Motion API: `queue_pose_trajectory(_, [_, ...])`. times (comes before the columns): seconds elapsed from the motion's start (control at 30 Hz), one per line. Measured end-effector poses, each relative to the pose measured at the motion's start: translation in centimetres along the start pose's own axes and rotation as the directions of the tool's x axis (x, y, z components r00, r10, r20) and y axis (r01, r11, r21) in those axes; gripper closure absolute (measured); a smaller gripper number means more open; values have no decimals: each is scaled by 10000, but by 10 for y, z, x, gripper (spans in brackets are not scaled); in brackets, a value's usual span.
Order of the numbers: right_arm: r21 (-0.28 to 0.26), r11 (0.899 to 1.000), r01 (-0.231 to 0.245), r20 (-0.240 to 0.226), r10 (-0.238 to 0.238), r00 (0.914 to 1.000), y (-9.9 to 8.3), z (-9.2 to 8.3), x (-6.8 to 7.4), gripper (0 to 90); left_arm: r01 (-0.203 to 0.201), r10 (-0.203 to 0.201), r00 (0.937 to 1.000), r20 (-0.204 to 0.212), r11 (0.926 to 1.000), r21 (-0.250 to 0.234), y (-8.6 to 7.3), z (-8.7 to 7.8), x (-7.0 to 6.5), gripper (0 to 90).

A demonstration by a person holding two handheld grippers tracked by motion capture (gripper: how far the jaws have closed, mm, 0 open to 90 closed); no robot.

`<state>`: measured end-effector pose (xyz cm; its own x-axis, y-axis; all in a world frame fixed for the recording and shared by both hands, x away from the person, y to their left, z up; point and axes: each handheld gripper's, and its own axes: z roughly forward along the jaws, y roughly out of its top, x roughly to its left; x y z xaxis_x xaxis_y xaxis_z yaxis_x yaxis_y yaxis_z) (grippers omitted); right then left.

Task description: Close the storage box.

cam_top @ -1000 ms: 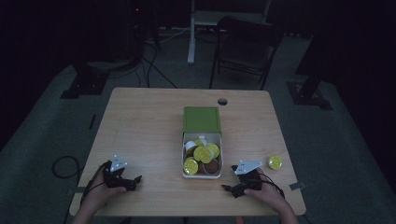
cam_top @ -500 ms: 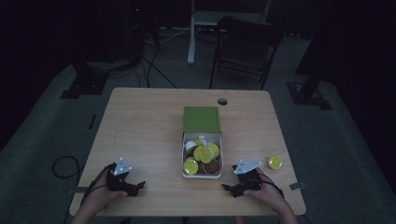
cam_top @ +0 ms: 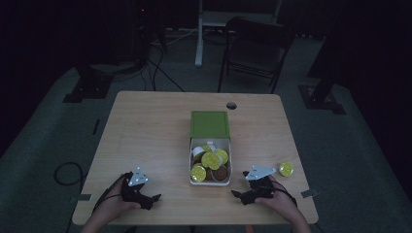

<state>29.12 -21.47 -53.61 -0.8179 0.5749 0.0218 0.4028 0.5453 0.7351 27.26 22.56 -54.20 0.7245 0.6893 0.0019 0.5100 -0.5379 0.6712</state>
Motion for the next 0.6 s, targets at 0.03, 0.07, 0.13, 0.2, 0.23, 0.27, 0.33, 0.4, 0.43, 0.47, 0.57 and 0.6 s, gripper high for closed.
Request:
queue_pose_trajectory(0.03, [-96,10000,-26,-6,26,10000,1,-1,0,118,-9,9,10000,8,10000,-35,1,0,-1,0])
queue_pose_trajectory(0.07, [-216,9997,-77,-5,77,10000,1,-2,0,118,-58,58,10000,30,10000,-71,3,1,-2,1])
queue_pose_trajectory(0.13, [-443,9988,-190,21,191,9998,3,-3,-1,118,-115,117,9999,108,9997,-200,6,1,-5,0])
queue_pose_trajectory(0.2, [-635,9975,-310,15,311,9995,5,-5,-1,118,-137,142,9998,165,9994,-317,9,1,-6,1])
queue_pose_trajectory(0.23, [-682,9971,-330,-12,330,9995,6,-6,-1,118,-178,185,9996,195,9992,-367,11,1,-7,1])
queue_pose_trajectory(0.27, [-742,9967,-325,-37,323,9995,7,-6,0,118,-185,195,9996,216,9989,-439,12,1,-8,1])
queue_pose_trajectory(0.33, [-841,9958,-347,-73,342,9994,8,-8,0,118,-236,252,9993,284,9981,-576,15,2,-10,1])
queue_pose_trajectory(0.4, [-994,9941,-437,-141,425,9990,10,-9,1,118,-243,274,9989,382,9965,-794,18,4,-13,1])
queue_pose_trajectory(0.43, [-1113,9925,-509,-153,494,9987,11,-10,1,118,-265,299,9987,408,9962,-825,19,4,-14,1])
queue_pose_trajectory(0.47, [-1167,9917,-531,-160,516,9985,12,-11,0,118,-324,364,9984,438,9956,-882,20,5,-16,1])
queue_pose_trajectory(0.57, [-1352,9892,-560,-193,539,9984,14,-13,0,118,-360,419,9976,544,9938,-1051,23,7,-18,1])
queue_pose_trajectory(0.6, [-1423,9880,-598,-224,572,9981,15,-14,0,118,-433,496,9972,552,9931,-1087,24,8,-19,1])
